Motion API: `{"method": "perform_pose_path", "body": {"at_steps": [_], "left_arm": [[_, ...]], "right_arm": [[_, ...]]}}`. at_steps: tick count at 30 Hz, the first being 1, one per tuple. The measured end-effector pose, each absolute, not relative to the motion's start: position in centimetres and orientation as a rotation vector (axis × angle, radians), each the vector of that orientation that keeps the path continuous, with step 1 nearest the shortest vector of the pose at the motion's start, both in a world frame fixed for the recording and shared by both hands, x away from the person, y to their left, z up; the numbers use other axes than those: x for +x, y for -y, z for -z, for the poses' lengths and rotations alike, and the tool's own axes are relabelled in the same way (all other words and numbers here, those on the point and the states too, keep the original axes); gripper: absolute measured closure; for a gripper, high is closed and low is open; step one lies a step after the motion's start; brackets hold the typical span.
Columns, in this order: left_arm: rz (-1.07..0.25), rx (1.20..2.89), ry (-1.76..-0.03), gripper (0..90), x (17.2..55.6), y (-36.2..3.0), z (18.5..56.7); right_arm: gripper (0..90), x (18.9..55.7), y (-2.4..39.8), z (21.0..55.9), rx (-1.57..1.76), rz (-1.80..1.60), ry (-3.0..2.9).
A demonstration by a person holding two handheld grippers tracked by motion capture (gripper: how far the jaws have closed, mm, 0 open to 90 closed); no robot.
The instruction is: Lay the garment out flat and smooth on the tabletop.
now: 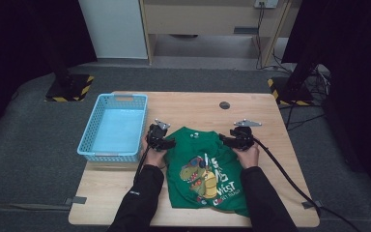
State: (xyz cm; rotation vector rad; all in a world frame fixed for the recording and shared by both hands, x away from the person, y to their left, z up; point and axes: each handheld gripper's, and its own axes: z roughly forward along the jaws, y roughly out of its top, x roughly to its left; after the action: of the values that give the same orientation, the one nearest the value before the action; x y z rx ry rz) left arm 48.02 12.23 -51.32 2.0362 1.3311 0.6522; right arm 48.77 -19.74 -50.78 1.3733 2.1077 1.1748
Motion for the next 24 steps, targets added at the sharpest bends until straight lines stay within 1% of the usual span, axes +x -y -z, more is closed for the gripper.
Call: {"method": "perform_pose_path", "body": {"at_steps": [3, 10, 13, 15, 17, 18, 20, 21, 22, 24], "left_arm": [[-0.633, 2.047, -1.331, 33.0, 48.2, -12.2, 51.6], [-0.626, 2.084, -1.337, 34.2, 48.4, -12.0, 52.5], [-0.605, 2.066, -1.346, 35.2, 48.5, -12.1, 52.5], [-0.597, 2.065, -1.345, 37.2, 48.5, -12.1, 52.5], [-0.575, 2.057, -1.350, 41.7, 48.4, -12.1, 52.5], [-0.570, 2.054, -1.351, 42.5, 48.5, -12.1, 52.5], [-0.534, 2.038, -1.364, 45.9, 48.5, -12.3, 52.5], [-0.534, 2.038, -1.364, 48.0, 48.5, -12.3, 52.5], [-0.526, 2.031, -1.364, 50.3, 48.3, -12.2, 52.5], [-0.528, 2.032, -1.357, 56.9, 48.1, -11.9, 52.5]], "right_arm": [[42.1, 49.2, 19.5, 51.3, 1.388, -1.157, -2.117], [42.0, 49.6, 18.9, 52.7, 1.382, -1.104, -2.155], [41.9, 49.6, 18.7, 53.0, 1.388, -1.091, -2.160], [41.8, 49.7, 18.7, 53.2, 1.389, -1.080, -2.163], [41.8, 49.7, 18.6, 53.5, 1.390, -1.071, -2.165], [42.1, 49.7, 18.6, 53.5, 1.386, -1.067, -2.161], [45.0, 49.6, 18.4, 53.5, 1.382, -1.061, -2.156], [45.0, 49.6, 18.4, 53.5, 1.382, -1.061, -2.156], [52.4, 49.5, 18.4, 53.5, 1.360, -1.061, -2.169], [58.9, 49.3, 18.3, 53.5, 1.357, -1.072, -2.177]]}}
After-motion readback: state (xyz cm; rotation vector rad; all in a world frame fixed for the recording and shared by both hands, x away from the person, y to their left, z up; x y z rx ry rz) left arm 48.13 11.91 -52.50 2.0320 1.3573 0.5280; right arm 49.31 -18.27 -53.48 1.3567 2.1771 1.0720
